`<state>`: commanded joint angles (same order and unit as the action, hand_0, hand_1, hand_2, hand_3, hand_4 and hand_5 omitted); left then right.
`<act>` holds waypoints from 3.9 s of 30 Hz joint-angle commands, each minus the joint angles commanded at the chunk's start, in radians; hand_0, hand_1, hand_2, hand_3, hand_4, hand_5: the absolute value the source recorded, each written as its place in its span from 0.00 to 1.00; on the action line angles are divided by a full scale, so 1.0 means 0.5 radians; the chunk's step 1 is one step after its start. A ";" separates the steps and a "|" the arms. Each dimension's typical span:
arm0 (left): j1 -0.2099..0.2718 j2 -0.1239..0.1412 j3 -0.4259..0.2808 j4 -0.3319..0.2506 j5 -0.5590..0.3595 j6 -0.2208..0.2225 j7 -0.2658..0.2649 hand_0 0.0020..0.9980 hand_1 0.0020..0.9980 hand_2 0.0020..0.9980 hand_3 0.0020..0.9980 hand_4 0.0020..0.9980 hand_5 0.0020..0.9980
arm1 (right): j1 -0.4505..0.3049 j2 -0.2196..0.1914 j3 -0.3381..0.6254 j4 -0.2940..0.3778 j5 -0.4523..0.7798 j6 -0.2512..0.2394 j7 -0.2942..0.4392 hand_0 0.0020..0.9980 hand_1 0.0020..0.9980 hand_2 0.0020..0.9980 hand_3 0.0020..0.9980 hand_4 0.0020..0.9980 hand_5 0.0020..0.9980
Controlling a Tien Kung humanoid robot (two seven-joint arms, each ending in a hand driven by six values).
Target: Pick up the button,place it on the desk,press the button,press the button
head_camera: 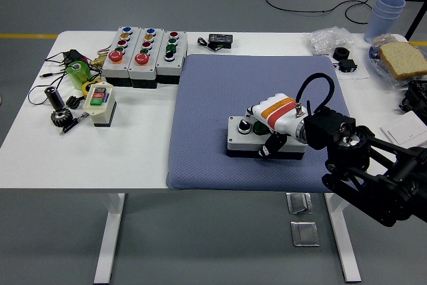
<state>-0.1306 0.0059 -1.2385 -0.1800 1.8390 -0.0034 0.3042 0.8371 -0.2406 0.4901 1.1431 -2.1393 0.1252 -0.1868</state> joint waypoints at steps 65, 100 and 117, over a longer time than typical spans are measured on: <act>-0.006 0.005 -0.004 0.000 0.016 0.005 -0.001 0.65 0.61 0.60 0.57 0.31 0.86 | -0.245 -0.178 0.421 0.552 0.330 -0.178 -0.127 0.74 0.59 0.74 0.90 0.98 0.36; 0.000 0.005 -0.005 0.000 0.036 0.006 -0.004 0.64 0.61 0.60 0.57 0.31 0.86 | -0.714 -0.533 0.632 0.850 0.515 -0.386 -0.211 0.15 0.00 0.19 0.70 0.77 0.36; -0.013 0.005 -0.002 0.000 0.024 0.006 -0.006 0.64 0.61 0.60 0.57 0.31 0.86 | -0.727 -0.506 0.568 0.833 0.515 -0.347 -0.227 0.15 0.00 0.19 0.69 0.76 0.37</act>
<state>-0.1372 0.0086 -1.2393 -0.1800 1.8509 -0.0003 0.3011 0.4739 -0.4933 0.7739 1.5598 -1.8817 -0.0485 -0.3002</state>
